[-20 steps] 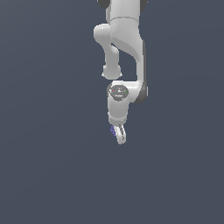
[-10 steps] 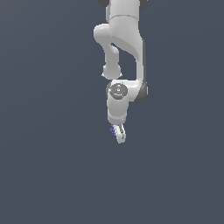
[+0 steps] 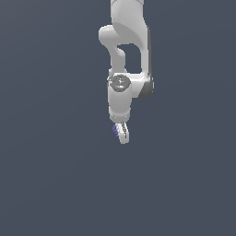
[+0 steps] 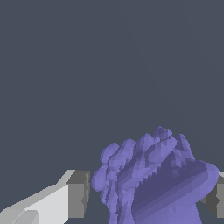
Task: Pick up the object and move it to a goal position.
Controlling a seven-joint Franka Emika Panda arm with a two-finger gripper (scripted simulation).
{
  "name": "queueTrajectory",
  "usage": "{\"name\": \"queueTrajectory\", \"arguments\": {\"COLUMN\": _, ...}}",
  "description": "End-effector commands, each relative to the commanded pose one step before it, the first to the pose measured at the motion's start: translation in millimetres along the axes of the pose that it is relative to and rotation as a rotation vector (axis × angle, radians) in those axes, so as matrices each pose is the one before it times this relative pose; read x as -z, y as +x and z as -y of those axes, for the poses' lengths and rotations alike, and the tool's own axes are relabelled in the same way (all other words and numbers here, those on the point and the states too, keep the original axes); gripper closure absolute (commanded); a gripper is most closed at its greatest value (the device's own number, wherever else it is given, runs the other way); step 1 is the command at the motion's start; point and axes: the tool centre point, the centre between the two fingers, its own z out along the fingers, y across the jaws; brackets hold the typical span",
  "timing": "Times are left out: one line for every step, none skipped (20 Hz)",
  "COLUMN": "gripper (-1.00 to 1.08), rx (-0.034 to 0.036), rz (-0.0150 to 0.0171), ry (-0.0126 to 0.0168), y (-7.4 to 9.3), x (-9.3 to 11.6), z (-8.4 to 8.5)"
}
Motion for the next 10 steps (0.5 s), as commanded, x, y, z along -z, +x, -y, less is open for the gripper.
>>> {"name": "queueTrajectory", "arguments": {"gripper": 1.08, "rx": -0.00065, "rz": 0.00078, "ry": 0.00097, "y": 5.59, "x": 17.90, "z": -7.30}}
{"name": "queueTrajectory", "arguments": {"gripper": 1.08, "rx": 0.00000, "rz": 0.00000, "ry": 0.00000, "y": 2.41, "x": 8.16, "z": -3.39}}
{"name": "queueTrajectory", "arguments": {"gripper": 1.08, "rx": -0.00019, "rz": 0.00044, "ry": -0.00006, "y": 2.73, "x": 8.60, "z": -3.62}}
{"name": "queueTrajectory", "arguments": {"gripper": 1.08, "rx": 0.00000, "rz": 0.00000, "ry": 0.00000, "y": 2.72, "x": 9.15, "z": -3.78}}
{"name": "queueTrajectory", "arguments": {"gripper": 1.08, "rx": 0.00000, "rz": 0.00000, "ry": 0.00000, "y": 2.77, "x": 9.29, "z": -3.83}}
{"name": "queueTrajectory", "arguments": {"gripper": 1.08, "rx": -0.00035, "rz": 0.00057, "ry": -0.00015, "y": 3.09, "x": 9.21, "z": -3.88}}
{"name": "queueTrajectory", "arguments": {"gripper": 1.08, "rx": 0.00000, "rz": 0.00000, "ry": 0.00000, "y": 2.86, "x": 9.47, "z": -3.88}}
{"name": "queueTrajectory", "arguments": {"gripper": 1.08, "rx": 0.00000, "rz": 0.00000, "ry": 0.00000, "y": 2.91, "x": 9.58, "z": -3.91}}
{"name": "queueTrajectory", "arguments": {"gripper": 1.08, "rx": 0.00000, "rz": 0.00000, "ry": 0.00000, "y": 2.96, "x": 9.70, "z": -3.94}}
{"name": "queueTrajectory", "arguments": {"gripper": 1.08, "rx": -0.00041, "rz": 0.00008, "ry": -0.00025, "y": 3.25, "x": 9.69, "z": -4.00}}
